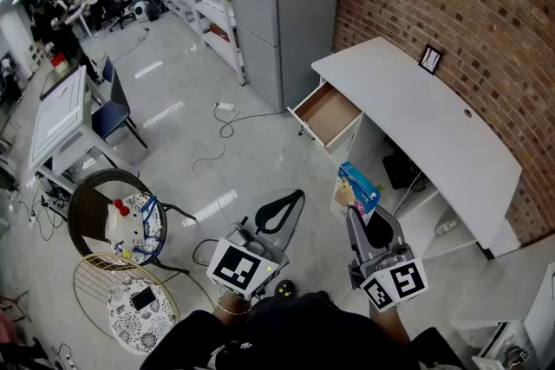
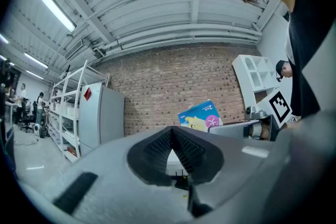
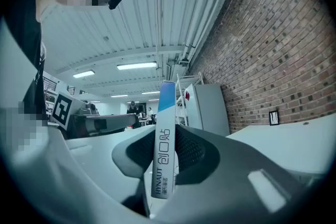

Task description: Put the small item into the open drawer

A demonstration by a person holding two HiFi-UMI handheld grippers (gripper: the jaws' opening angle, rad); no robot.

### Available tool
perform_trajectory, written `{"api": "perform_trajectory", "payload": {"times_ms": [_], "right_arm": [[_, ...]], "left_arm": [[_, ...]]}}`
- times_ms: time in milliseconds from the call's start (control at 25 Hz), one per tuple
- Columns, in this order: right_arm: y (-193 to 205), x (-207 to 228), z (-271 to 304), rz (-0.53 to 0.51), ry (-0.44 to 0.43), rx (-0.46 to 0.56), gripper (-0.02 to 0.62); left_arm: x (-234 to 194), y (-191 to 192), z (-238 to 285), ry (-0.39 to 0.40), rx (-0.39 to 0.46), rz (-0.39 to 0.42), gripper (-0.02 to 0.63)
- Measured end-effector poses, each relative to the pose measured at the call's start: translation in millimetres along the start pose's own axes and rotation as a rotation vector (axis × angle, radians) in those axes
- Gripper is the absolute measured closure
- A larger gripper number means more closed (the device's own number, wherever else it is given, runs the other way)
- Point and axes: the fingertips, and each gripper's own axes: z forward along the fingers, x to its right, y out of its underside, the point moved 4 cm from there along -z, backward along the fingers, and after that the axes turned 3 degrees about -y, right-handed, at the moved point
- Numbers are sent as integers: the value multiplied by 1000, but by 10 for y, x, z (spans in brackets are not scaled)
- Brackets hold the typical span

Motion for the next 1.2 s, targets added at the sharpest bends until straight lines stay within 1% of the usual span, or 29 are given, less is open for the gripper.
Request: {"api": "perform_trajectory", "payload": {"times_ms": [240, 560, 840, 1200], "right_arm": [[23, -5, -13, 13, 10, 11, 505], [21, -13, 83, 36, 10, 30, 502], [65, -211, 352, 37, -27, 17, 500], [160, -452, 620, 14, -20, 9, 500]], "left_arm": [[-6, 21, -36, 2, 0, -5, 614], [-131, 27, -41, 4, 7, -6, 614], [-434, 23, -225, -26, 23, -26, 614], [-776, 80, -435, -17, 25, -22, 614]]}}
